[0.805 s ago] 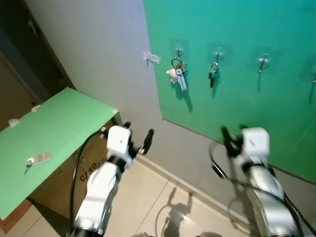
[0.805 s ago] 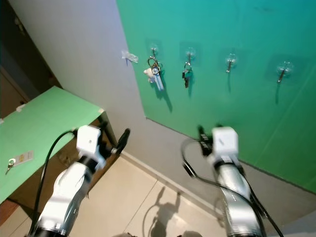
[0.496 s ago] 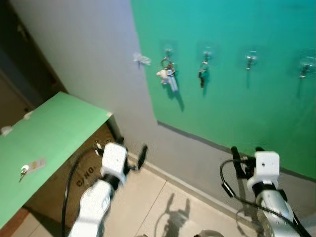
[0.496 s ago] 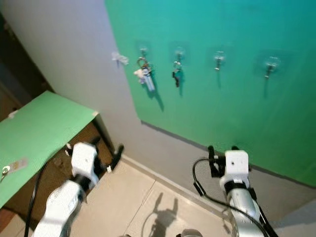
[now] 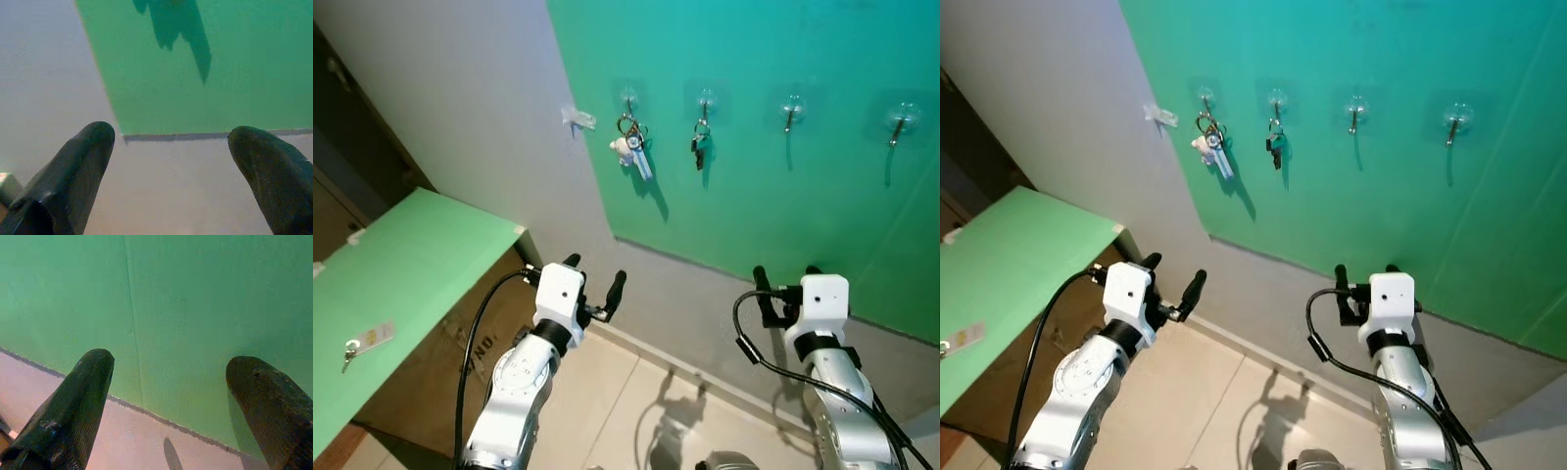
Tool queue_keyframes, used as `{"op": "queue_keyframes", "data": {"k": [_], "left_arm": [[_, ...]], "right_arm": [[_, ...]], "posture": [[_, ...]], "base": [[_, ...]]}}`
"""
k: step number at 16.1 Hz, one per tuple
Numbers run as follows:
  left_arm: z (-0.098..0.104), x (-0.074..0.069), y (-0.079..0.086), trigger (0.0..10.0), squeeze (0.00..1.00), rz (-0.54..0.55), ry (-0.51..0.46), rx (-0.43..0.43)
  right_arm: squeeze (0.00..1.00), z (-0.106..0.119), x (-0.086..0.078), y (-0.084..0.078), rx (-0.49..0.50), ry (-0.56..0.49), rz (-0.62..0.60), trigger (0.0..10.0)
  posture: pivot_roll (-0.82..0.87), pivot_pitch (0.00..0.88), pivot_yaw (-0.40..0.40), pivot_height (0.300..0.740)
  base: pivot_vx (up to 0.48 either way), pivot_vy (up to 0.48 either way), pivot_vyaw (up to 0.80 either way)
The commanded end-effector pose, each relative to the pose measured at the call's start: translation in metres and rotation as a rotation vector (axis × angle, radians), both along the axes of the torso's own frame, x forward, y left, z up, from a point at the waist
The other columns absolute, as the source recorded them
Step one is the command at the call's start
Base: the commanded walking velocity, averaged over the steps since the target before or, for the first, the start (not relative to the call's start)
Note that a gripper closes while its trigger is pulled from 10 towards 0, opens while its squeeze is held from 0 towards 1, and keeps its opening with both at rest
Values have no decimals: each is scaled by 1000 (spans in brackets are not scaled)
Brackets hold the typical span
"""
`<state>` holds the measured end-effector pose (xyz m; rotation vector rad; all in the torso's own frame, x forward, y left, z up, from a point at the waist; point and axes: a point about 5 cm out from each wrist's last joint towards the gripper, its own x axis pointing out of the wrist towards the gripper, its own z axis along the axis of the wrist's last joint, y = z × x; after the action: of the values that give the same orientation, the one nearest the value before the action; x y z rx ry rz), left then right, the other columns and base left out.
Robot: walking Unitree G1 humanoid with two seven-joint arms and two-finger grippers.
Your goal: Hang keys on a hook
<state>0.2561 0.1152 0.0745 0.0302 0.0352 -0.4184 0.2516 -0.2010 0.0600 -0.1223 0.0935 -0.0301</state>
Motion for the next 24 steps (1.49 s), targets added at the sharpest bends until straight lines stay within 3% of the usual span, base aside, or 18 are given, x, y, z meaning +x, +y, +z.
{"op": "queue_keyframes", "data": {"k": [1, 4, 8, 12, 16, 18, 24], "left_arm": [[3, 1, 7, 10000, 0, 9, -2, 5], [4, 1, 6, 10000, 0, -9, -1, 5], [7, 8, 20, 10000, 0, 70, -28, -21], [4, 10, 20, 10000, 0, 66, -10, -20], [-4, -1, 31, 10000, 0, 62, -12, 31], [-5, -2, 32, 10000, 0, 51, -16, 53], [-4, 7, 26, 10000, 0, 44, -8, 64]], "right_arm": [[0, 1, 5, 8, 24, 6, 21, 10000], [0, 5, 4, 15, 65, -21, 41, 10000], [0, 6, -4, 19, 65, -48, 70, 10000], [0, 5, -3, 23, 75, -42, 77, 10000], [0, -1, -19, 19, 90, -34, 102, 10000], [0, -1, -18, 19, 86, -36, 103, 10000], [0, 0, -9, 24, 67, -27, 111, 10000]], "posture": [[-262, 37, 168, 720], [-258, 33, 167, 720], [-259, 20, 166, 720], [-255, 6, 160, 720], [-252, 6, 151, 720], [-249, 9, 153, 720], [-254, 20, 164, 720]], "base": [[0, 480, 0], [0, 480, 0], [0, 480, 0], [0, 478, 0], [0, 461, 0], [0, 461, 0], [0, 0, 0]]}}
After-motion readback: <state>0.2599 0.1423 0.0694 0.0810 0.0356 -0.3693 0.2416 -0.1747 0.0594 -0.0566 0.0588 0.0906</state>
